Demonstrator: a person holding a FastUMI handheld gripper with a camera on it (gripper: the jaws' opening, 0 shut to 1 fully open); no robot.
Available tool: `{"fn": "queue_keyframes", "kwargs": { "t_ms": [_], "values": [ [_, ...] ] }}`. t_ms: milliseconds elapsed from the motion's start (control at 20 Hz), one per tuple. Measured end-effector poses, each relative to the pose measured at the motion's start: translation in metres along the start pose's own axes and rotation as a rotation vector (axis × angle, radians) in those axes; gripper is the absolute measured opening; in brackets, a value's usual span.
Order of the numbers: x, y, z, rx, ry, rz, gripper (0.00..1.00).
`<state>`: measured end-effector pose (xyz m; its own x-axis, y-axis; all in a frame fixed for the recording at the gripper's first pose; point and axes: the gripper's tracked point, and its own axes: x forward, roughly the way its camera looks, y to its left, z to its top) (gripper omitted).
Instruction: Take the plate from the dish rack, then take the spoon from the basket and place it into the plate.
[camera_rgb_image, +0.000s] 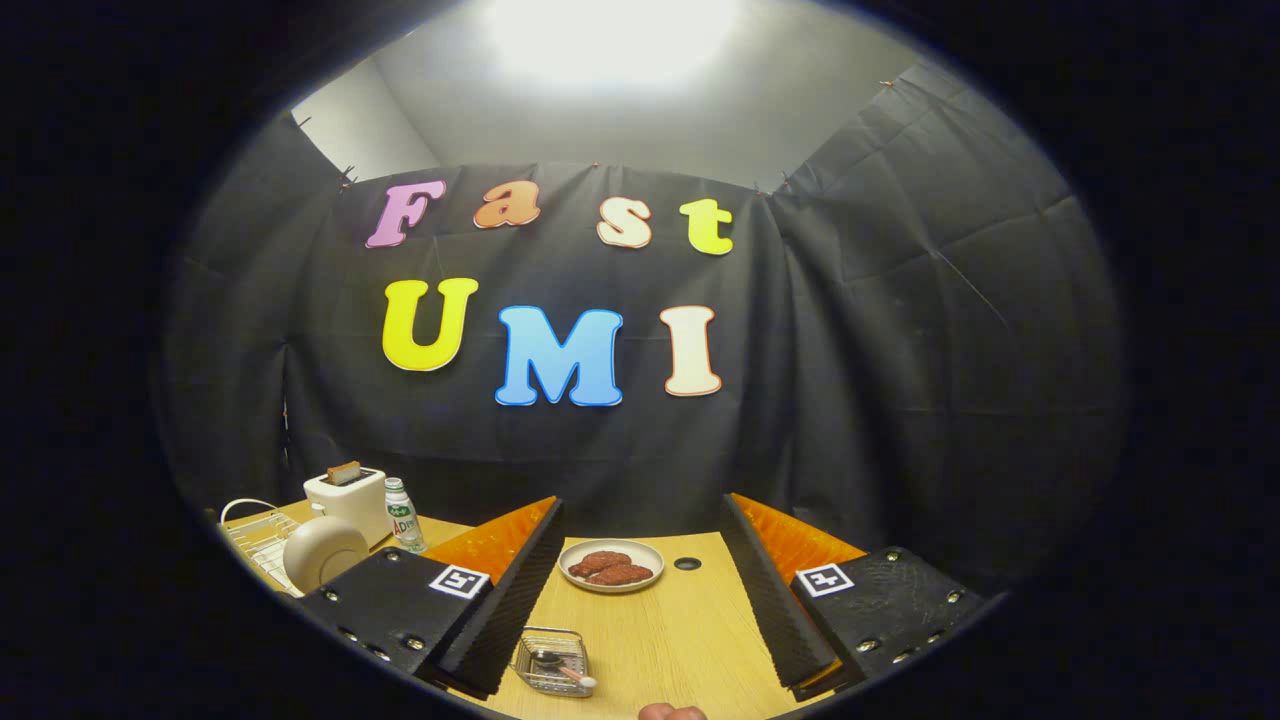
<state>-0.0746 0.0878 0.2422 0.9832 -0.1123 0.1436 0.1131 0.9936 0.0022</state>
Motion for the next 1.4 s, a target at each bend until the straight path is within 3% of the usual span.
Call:
{"fn": "queue_keyframes", "kwargs": {
  "t_ms": [400, 500, 650, 900, 1150, 1400],
  "values": [
    [0.0, 0.111, 0.035, 0.047, 0.032, 0.118, 0.96],
    [0.002, 0.134, 0.023, 0.033, 0.13, 0.13, 0.96],
    [0.004, 0.194, 0.017, 0.103, 0.27, 0.263, 0.96],
    [0.006, 0.263, -0.017, 0.116, 0.521, 0.401, 0.96],
    [0.003, 0.303, -0.069, 0.122, 0.792, 0.433, 0.96],
    [0.011, 0.324, -0.119, 0.113, 0.979, 0.379, 0.99]
  ]
}}
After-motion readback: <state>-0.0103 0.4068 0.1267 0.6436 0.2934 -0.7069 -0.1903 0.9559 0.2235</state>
